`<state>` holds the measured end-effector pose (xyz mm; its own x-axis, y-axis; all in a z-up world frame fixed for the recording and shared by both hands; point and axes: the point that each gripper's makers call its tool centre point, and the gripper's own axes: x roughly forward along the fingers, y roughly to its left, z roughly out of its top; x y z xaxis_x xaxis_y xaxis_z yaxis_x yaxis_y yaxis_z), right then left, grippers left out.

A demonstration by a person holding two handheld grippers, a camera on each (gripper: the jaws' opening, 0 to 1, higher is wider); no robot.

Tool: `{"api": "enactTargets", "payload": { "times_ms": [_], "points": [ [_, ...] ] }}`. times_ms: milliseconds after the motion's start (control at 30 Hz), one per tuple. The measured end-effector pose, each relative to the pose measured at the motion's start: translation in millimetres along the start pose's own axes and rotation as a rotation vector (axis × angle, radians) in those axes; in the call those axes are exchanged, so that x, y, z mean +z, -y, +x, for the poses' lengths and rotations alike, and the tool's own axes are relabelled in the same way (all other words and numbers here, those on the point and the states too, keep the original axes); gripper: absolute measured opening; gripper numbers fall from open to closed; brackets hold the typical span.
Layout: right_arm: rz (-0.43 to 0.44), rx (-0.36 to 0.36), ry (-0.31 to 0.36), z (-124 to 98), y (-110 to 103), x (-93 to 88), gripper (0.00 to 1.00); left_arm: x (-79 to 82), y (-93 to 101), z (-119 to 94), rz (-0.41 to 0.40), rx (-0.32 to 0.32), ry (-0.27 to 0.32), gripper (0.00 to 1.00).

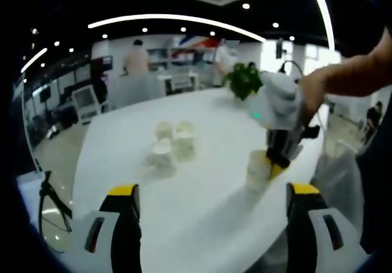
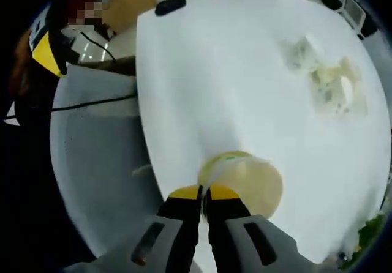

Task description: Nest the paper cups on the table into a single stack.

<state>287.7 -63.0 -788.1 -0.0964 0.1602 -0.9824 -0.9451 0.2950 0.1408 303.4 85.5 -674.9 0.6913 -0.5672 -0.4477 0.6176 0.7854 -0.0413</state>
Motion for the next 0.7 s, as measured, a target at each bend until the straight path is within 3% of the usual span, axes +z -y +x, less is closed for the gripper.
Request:
{"api": "enactTargets", "payload": {
  "times_ms": [400,533,600,667,700],
  "points": [
    [0.007,-0.017,0.098,-12.2,1.8,6.7,0.09,0.7,2.2,2.5,0.007,-0.005,0.001,0.98],
    [0.003,-0.021,0.164,-22.8,2.7,12.0,0.2,6.2,1.0,2.1,0.005,-0.004,0.023,0.99],
    [-0.055,-0.022,0.221,-32.8,1.6,16.3,0.33,14.3,1.5,1.1,-0.013,-0.011,0.061,0.99],
    [-0.045,-0.022,0.233,-43.2,2.3,11.0,0.41,15.6,1.1,1.8,-0.019,-0.017,0.062,0.99],
    [-0.052,-0.034,0.272,-51.3,6.6,13.5,0.41,15.5,1.0,2.4,-0.017,-0.017,0.059,0.99]
  ]
}}
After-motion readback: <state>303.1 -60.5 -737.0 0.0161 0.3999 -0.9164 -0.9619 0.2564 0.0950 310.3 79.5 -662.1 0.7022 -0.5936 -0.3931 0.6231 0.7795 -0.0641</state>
